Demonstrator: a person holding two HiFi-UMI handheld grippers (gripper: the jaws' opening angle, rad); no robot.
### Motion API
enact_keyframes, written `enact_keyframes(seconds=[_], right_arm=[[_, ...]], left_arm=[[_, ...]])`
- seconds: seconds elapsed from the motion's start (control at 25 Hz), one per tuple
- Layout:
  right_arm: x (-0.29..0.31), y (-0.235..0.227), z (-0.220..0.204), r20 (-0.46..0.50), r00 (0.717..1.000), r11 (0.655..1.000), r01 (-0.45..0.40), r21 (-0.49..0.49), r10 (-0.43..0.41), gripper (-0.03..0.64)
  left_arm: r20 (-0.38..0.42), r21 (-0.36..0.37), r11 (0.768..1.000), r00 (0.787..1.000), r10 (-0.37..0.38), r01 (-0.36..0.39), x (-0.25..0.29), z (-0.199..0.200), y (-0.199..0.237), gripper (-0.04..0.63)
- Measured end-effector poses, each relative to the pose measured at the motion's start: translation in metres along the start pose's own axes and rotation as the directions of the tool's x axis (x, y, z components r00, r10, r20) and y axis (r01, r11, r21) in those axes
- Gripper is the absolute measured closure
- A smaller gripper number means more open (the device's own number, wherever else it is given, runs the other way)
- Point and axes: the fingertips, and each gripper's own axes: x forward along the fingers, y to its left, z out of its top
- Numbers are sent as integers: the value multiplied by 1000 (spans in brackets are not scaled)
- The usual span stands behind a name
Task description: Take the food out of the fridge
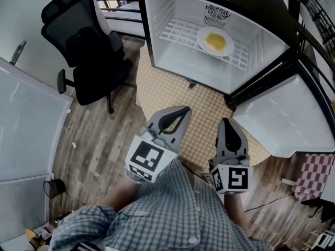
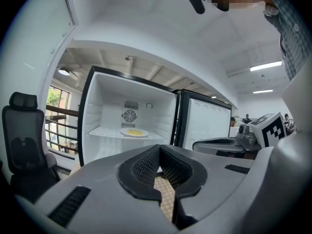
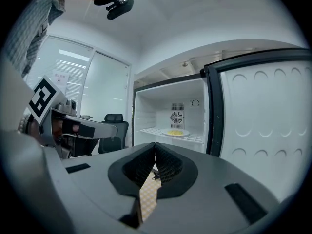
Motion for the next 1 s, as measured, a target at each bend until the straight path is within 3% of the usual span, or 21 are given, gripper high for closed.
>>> enact_keyframes(seconds=[0.36, 0.52, 0.8, 1.0], right_arm=[[59, -17, -2, -26, 997, 997, 71, 14, -71, 607], [76, -29, -2, -42, 994, 995, 98, 27, -96, 607], [109, -49, -6, -60, 997, 991, 63, 118, -56, 606], [134, -68, -7, -70, 997, 968, 55, 246, -39, 606]], left_arm=[[-20, 18, 999, 999, -38, 38, 42, 2, 53, 589], [-21, -16, 999, 999, -43, 43, 56, 1, 68, 589], [-24, -97, 995, 999, -24, 22, 82, 5, 86, 589], [-47, -137, 991, 999, 0, -6, 108, 6, 102, 589]])
